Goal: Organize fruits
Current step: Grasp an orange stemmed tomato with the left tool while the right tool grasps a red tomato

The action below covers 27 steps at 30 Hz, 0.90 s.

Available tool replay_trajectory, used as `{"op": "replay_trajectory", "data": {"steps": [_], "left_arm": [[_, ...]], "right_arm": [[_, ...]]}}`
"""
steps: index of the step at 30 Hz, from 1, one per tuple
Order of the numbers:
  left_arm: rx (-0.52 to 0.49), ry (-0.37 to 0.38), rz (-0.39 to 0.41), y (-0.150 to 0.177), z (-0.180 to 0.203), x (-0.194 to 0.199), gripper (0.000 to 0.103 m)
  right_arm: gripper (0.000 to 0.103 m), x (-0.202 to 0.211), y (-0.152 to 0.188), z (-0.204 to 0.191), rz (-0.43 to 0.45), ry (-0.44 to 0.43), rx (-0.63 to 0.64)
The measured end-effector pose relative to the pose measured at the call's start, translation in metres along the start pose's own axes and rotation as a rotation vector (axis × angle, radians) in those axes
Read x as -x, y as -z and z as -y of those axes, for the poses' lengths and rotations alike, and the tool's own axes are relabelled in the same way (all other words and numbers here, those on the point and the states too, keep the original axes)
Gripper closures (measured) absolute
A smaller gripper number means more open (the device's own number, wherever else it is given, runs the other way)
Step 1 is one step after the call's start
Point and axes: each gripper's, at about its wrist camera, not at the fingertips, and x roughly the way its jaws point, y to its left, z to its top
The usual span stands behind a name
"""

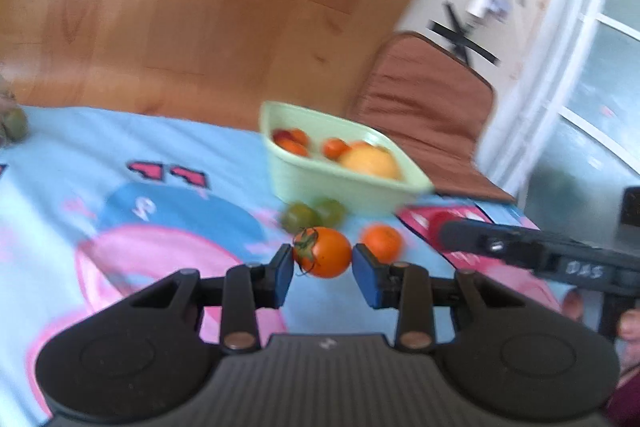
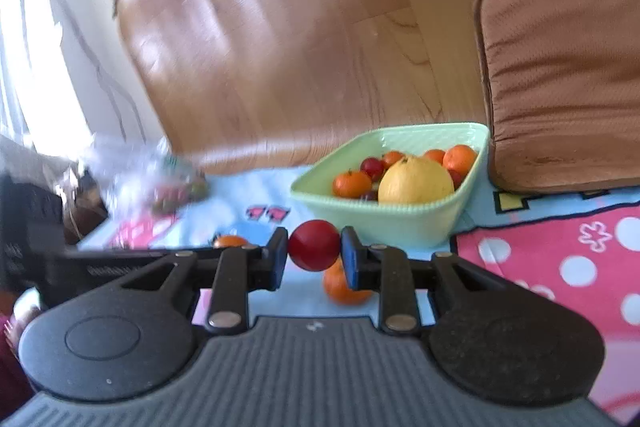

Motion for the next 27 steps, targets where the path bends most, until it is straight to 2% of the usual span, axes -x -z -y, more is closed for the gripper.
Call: {"op": "replay_trajectory", "data": {"steps": [6,12,18,27], "left_arm": [[-0.058,0.052,-0.062,0.026,0.029,0.005,0.070],[-0.107,0.080,-0.089,0.047,0.046,0.013,0.070],[-0.159,0.049,-0.078,0.056,0.056,0.013,0.069],[-0.168,0.039,-0.067,0.055,0.059,0.010,0.055]], "right_arm": [[0.072,0.016,0.031,-0.005,-0.080,0.046,0.021],[0.072,0.035,0.043,-0.006,-0.084,0.072,-0.004],[0.071,0.039,0.057,-0.010,-0.085,0.106,0.016],[0.071,0.036,0.060,-0.012,-0.101,0.094,0.027]]}}
